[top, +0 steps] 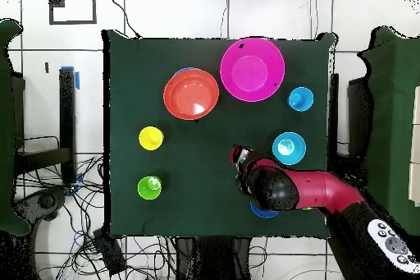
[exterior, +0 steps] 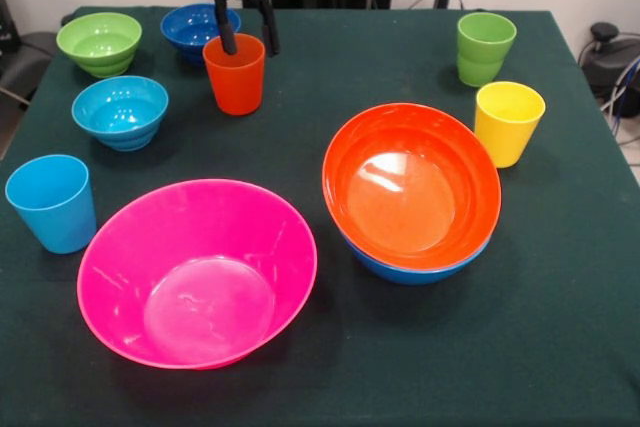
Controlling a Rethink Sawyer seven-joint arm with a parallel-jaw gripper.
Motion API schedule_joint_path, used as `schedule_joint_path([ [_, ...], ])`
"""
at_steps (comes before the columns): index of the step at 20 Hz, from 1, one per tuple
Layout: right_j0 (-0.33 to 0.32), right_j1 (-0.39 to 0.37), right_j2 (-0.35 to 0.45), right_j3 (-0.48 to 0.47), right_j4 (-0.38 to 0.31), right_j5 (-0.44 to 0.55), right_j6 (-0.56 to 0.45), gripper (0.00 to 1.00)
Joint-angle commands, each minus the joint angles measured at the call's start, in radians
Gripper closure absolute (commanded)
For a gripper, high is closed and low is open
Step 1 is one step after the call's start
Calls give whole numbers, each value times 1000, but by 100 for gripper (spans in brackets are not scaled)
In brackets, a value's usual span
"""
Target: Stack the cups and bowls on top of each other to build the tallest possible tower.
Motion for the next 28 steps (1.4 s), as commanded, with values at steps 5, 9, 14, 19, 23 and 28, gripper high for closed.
schedule_joint_path([
  [5,-25,57,93,-40,-11,129,-126,0],
  [9,-43,33,94,5,-14,103,-97,0],
  [14,-66,54,116,-39,-21,147,-141,0],
  [19,-12,11,96,-63,-15,163,-107,0],
  [23,1,-34,107,-74,6,212,-119,0],
  [28,-45,-12,145,-62,29,204,-109,0],
])
